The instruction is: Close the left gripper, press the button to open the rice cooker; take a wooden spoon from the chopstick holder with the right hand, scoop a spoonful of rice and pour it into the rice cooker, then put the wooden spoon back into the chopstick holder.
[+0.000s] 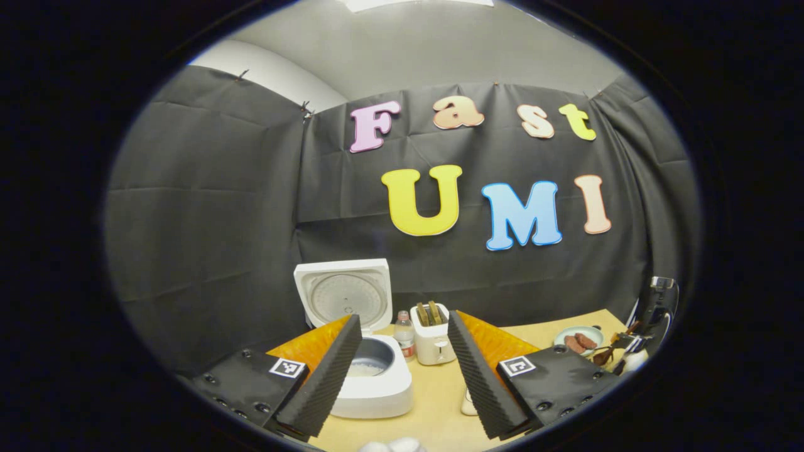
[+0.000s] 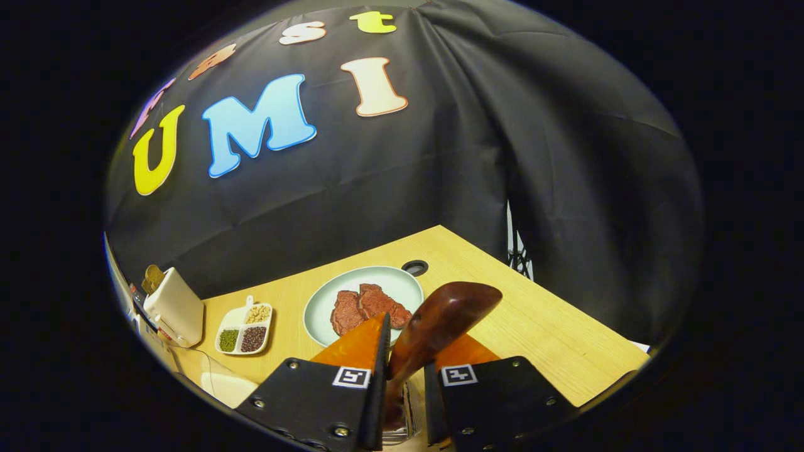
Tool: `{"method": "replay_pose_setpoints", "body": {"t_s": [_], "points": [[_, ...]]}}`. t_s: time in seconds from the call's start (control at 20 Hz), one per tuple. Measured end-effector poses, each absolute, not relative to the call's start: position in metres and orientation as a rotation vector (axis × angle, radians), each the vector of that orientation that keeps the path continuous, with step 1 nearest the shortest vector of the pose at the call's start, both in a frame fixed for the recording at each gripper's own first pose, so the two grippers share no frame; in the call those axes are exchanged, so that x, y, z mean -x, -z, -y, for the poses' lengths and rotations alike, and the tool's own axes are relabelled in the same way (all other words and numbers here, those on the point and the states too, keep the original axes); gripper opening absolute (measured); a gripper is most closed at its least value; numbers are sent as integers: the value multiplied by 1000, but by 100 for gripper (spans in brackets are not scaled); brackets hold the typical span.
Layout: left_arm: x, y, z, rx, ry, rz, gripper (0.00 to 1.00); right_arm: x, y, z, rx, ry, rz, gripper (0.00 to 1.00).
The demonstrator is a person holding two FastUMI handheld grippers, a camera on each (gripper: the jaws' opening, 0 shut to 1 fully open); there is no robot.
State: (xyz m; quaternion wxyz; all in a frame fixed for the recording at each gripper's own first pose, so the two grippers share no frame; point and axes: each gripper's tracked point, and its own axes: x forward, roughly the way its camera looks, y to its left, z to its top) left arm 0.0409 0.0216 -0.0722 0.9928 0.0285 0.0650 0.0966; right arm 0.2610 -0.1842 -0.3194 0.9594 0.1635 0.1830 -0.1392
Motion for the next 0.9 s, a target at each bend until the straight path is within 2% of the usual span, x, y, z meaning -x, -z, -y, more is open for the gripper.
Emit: {"method": "replay_pose_setpoints", "body": {"t_s": [0.05, 0.35, 0.4, 0.45, 0.55, 0.7, 0.9], "points": [[-40, 72, -23, -59, -194, -128, 96, -262, 320, 184, -325, 270, -373, 21], [-43, 76, -28, -52, -196, -135, 96, -260, 314, 175, -285, 245, -367, 21], [-43, 76, -30, -54, -199, -138, 96, -261, 315, 175, -280, 254, -370, 19], [-42, 78, -31, -56, -197, -139, 96, -265, 315, 175, -276, 244, -368, 14], [-42, 79, -34, -61, -197, -140, 97, -266, 313, 170, -272, 239, -376, 14], [-40, 77, -41, -65, -202, -132, 98, -264, 289, 167, -264, 233, -338, 14], [-36, 82, -55, -55, -207, -130, 98, -259, 226, 146, -197, 199, -258, 14]]}}
